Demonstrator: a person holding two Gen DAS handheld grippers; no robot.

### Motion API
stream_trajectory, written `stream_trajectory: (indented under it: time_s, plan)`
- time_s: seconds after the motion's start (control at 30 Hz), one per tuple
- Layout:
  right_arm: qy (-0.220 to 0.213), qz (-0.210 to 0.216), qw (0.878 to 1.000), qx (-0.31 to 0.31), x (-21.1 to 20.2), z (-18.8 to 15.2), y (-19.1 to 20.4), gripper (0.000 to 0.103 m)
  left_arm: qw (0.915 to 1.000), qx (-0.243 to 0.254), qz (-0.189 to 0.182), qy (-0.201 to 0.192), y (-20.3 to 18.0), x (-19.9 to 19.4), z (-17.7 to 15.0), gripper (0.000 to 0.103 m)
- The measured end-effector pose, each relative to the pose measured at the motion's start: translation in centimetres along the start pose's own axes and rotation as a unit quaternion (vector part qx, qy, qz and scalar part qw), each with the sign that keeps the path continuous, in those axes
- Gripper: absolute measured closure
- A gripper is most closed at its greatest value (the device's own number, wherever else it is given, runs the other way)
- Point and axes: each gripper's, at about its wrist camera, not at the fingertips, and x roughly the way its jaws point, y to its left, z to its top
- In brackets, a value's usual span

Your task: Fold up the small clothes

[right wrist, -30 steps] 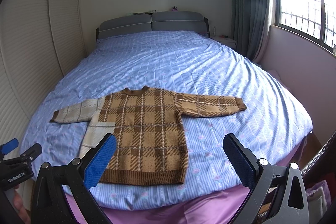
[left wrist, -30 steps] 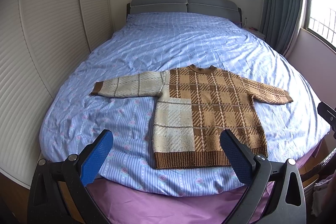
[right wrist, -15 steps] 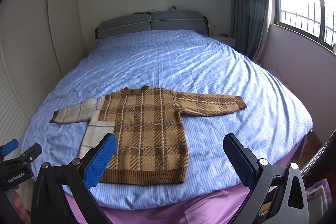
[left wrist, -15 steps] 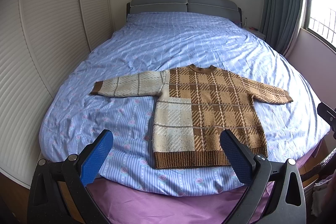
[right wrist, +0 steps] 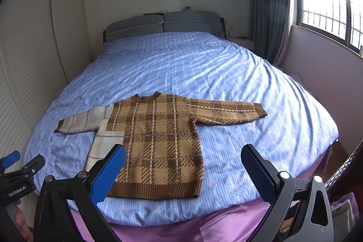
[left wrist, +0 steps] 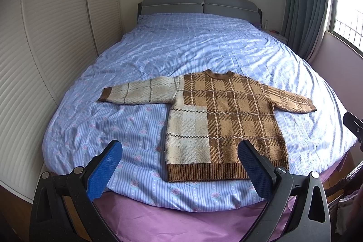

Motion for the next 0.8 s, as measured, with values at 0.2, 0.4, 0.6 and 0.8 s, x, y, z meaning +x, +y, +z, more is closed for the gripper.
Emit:
stream_trajectory:
  time_s: [0.2, 0.4, 0.6, 0.8]
  plan:
    - [0.0, 0.001, 1.0, 0.001, 0.05, -0.06, 0.0, 0.001, 1.0, -0.002, 0.0, -0.001, 0.03, -0.02, -0.02, 0.0]
    - [0.001, 0.001, 1.0, 0.002, 0.02, -0.03, 0.04, 0.001, 1.0, -0.004, 0.001, 0.0, 0.11, -0.11, -0.19, 0.0]
    - [0.001, 0.001, 1.0, 0.003, -0.05, -0.01, 0.11, 0.001, 1.0, -0.004, 0.001, -0.001, 0.14, -0.13, -0.23, 0.0]
    - [0.001, 0.002, 1.0, 0.003, -0.06, 0.01, 0.06, 0.001, 1.0, -0.004, 0.001, 0.0, 0.14, -0.14, -0.28, 0.0]
